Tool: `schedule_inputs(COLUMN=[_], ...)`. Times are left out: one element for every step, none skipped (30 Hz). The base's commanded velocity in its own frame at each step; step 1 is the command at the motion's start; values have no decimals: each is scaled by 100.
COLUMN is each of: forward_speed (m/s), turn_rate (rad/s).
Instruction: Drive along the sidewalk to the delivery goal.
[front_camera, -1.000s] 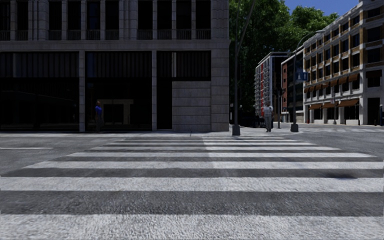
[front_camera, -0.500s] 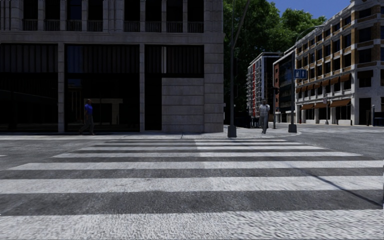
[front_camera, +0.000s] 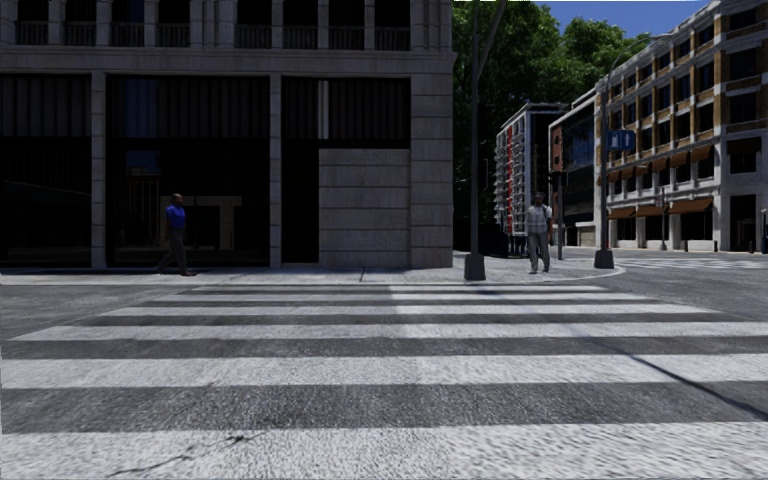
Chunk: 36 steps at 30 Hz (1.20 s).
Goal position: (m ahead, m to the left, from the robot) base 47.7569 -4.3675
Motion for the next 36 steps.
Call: schedule_inputs(forward_speed=[200, 200, 200, 200, 200, 200, 200, 200, 200, 200, 200, 200, 200, 200, 200, 200, 200, 200, 200, 200, 200, 200, 200, 200, 200, 200, 200, 200, 200, 200, 200, 200, 200, 200, 200, 200], turn_rate=[0, 0, 0, 0, 0, 0, 0, 0, 0, 0, 0, 0, 0, 0, 0, 0, 0, 0, 0, 0, 0, 0, 0, 0, 0, 0, 0, 0, 0, 0, 0, 0, 0, 0, 0, 0])
